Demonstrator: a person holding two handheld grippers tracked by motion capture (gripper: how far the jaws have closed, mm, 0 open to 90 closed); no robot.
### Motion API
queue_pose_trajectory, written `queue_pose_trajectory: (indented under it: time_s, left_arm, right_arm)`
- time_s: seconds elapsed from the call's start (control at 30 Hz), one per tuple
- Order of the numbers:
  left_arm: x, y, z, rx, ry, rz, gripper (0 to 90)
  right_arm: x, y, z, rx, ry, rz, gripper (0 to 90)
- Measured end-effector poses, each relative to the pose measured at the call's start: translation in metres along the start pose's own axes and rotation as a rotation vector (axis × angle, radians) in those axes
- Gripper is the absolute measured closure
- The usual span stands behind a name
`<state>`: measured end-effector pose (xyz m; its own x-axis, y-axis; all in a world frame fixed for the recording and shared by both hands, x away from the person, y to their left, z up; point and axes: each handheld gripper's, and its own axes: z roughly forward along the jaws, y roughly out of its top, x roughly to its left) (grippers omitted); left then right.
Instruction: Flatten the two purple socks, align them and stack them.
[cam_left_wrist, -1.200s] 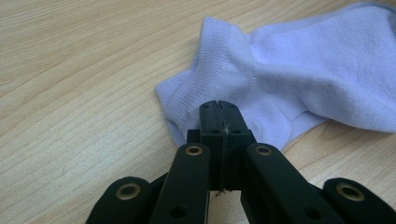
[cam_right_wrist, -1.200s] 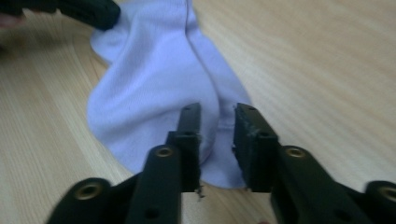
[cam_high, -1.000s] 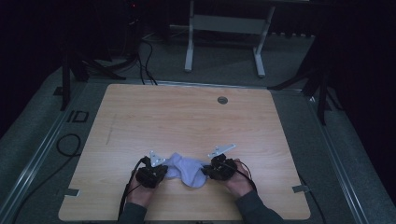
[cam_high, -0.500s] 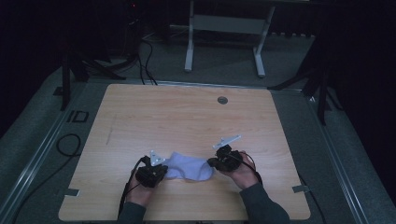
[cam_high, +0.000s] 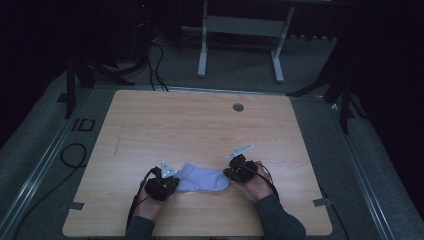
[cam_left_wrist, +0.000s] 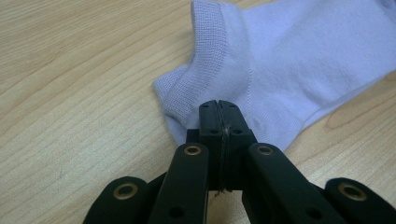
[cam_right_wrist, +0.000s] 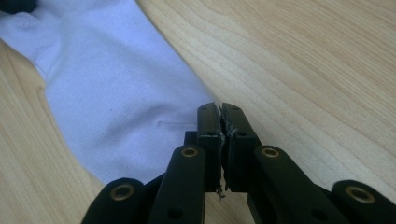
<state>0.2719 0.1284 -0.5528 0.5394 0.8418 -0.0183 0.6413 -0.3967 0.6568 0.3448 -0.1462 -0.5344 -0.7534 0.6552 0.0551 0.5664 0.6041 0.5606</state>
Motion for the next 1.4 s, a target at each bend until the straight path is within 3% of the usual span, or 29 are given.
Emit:
queue_pose_trajectory:
  time_s: [0.23,0.53,0.63,0.8,0.93,1.13,1.3,1.4]
  left_arm:
    - [0.001,-0.001,0.0,-0.003,-0.015,0.002,88.6]
    - [-0.004,0.0,0.002,-0.015,-0.066,0.01,86.7]
    - [-0.007,0.001,0.001,-0.032,-0.077,0.02,82.9]
    - [-0.005,0.002,-0.005,-0.096,-0.107,-0.002,72.2]
    - [0.002,0.002,-0.009,-0.122,-0.097,-0.033,67.0]
    - [0.014,0.001,-0.014,-0.127,-0.076,-0.083,60.0]
    - [0.023,0.001,-0.015,-0.115,-0.041,-0.12,56.9]
    - [0.026,0.002,-0.013,-0.108,-0.027,-0.127,55.7]
  right_arm:
    - [-0.001,-0.001,-0.002,-0.007,-0.002,0.005,86.7]
    - [-0.006,-0.005,-0.005,-0.018,-0.023,0.016,85.0]
    - [-0.009,-0.008,-0.009,-0.035,-0.018,0.033,79.6]
    - [-0.011,-0.012,-0.019,-0.093,-0.009,0.053,66.7]
    - [-0.014,-0.014,-0.03,-0.185,0.046,0.072,56.9]
    - [-0.023,-0.02,-0.039,-0.229,0.007,0.11,52.2]
    - [-0.033,-0.028,-0.043,-0.248,0.0,0.155,51.8]
    - [-0.035,-0.03,-0.045,-0.252,-0.001,0.151,51.3]
